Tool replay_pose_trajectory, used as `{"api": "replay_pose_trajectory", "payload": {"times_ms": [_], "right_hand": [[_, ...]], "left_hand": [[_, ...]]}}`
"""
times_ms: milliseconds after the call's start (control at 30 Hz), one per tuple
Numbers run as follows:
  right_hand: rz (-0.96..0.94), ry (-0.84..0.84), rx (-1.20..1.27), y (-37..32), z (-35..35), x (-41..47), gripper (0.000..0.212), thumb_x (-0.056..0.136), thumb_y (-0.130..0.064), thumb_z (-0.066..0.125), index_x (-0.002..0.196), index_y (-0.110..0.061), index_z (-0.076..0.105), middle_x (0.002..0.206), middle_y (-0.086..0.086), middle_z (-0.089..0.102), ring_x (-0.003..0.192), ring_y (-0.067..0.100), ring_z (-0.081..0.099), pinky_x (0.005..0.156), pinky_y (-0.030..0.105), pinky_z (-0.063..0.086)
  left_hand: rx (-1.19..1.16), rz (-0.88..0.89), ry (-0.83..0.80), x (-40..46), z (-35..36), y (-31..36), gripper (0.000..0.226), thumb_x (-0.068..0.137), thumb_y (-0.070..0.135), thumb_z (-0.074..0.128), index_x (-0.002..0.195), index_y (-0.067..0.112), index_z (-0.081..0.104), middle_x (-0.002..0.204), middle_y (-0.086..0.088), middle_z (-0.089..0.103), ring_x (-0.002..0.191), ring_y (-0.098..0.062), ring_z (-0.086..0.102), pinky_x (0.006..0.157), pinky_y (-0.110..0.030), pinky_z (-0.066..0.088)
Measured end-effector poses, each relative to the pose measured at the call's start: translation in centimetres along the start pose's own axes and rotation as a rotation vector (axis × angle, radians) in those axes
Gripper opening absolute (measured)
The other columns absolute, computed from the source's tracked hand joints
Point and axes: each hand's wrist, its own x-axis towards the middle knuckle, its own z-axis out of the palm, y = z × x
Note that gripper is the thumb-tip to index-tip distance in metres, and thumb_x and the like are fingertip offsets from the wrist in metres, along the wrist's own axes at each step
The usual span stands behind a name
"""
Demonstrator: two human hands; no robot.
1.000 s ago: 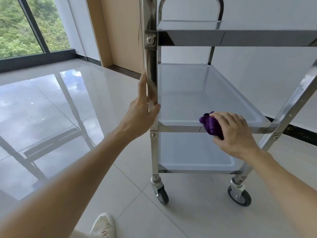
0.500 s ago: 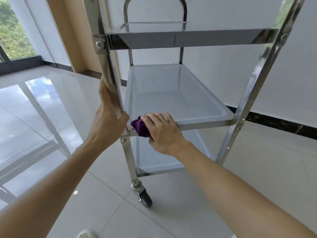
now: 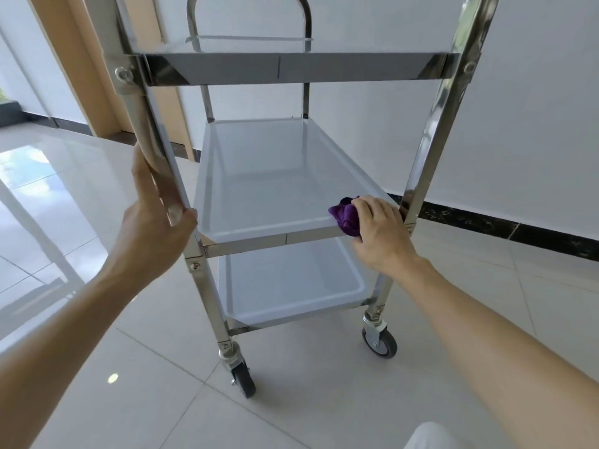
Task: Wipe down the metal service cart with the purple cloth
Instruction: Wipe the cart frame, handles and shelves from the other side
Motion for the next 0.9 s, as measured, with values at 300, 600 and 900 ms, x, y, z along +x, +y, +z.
{"api": "replay_pose_trajectory", "payload": {"times_ms": [300,600,900], "right_hand": [[-0.091,0.289,0.53,-6.4,4.4,-6.1,0.066,0.086,0.0,0.07,0.145,-0.002,0.041,0.152,0.011,0.037,0.143,0.024,0.033,0.12,0.032,0.029],[0.062,0.07,1.219,-18.9,9.0,-8.1,0.052,0.092,-0.021,0.068,0.138,-0.029,0.045,0.128,-0.012,0.056,0.118,0.009,0.056,0.096,0.02,0.05],[0.208,0.22,1.332,-28.2,12.0,-4.1,0.065,0.087,-0.022,0.074,0.141,-0.021,0.038,0.129,-0.005,0.05,0.118,0.015,0.055,0.096,0.035,0.052]], "left_hand": [[0.156,-0.074,-0.414,-2.9,-1.4,-5.0,0.022,0.084,0.064,0.045,0.101,0.05,0.043,0.119,0.009,0.056,0.096,-0.004,0.063,0.072,-0.027,0.053],[0.015,-0.038,-0.234,-2.8,-0.4,-5.1,0.028,0.093,0.056,0.047,0.094,0.033,0.061,0.098,0.018,0.063,0.089,0.002,0.063,0.072,-0.015,0.049],[-0.129,-0.153,0.01,-4.9,2.4,-4.5,0.016,0.097,0.048,0.049,0.083,0.042,0.053,0.096,0.018,0.058,0.082,0.014,0.058,0.063,-0.002,0.04]]}}
